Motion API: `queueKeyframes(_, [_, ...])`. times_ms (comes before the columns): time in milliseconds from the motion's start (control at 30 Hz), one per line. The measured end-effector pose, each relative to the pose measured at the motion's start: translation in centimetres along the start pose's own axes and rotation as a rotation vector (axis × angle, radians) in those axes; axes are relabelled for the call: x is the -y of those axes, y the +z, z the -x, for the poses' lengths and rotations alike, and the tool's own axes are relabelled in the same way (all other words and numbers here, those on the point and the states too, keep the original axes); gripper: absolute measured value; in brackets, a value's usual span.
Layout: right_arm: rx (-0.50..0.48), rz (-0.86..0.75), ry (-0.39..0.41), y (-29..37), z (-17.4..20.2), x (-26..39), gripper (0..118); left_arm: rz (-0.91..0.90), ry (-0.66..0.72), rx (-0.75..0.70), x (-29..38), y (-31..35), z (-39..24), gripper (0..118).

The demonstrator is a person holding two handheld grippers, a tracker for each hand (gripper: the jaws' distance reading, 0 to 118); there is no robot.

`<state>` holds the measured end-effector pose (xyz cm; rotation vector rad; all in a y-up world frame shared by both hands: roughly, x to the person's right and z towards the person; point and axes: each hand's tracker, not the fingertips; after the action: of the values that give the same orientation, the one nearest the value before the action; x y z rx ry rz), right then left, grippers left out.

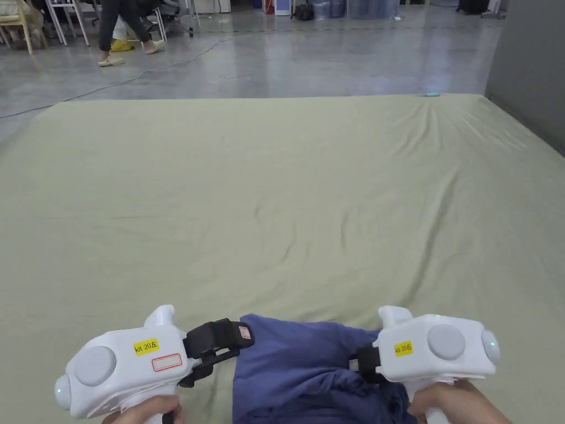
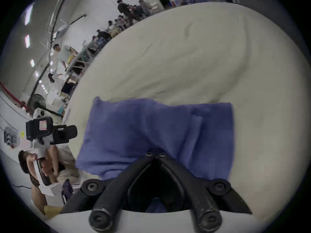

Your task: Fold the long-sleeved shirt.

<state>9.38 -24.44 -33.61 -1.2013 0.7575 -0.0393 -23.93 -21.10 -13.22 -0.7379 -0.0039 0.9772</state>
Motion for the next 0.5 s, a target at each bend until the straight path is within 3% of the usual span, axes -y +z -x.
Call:
queueKeyframes(100, [-0.046,0.005,-0.007,-0.4,-0.9,-0.3,0,0.037,0.025,0.013,-0.3,-1.6,1.0,99])
queueKeyframes(233, [-0.031,0.007,0.031,-0.3,0.2,0.0,0,0.088,0.049,0.058,-0.2,-4.1,1.5,99])
queueKeyframes(433, [-0.062,-0.003,-0.009,0.1,-0.2,0.5,0,0.098,0.064,0.087,0.0,-6.9,2.1,96])
queueKeyframes(467, [-0.064,-0.005,-0.014,0.2,-0.2,0.5,0,0.088,0.046,0.088,0.0,-6.8,1.8,74])
queueKeyframes(500, [-0.065,-0.005,-0.015,0.2,-0.1,0.5,0,0.08,0.017,0.076,0.4,-6.8,1.3,3])
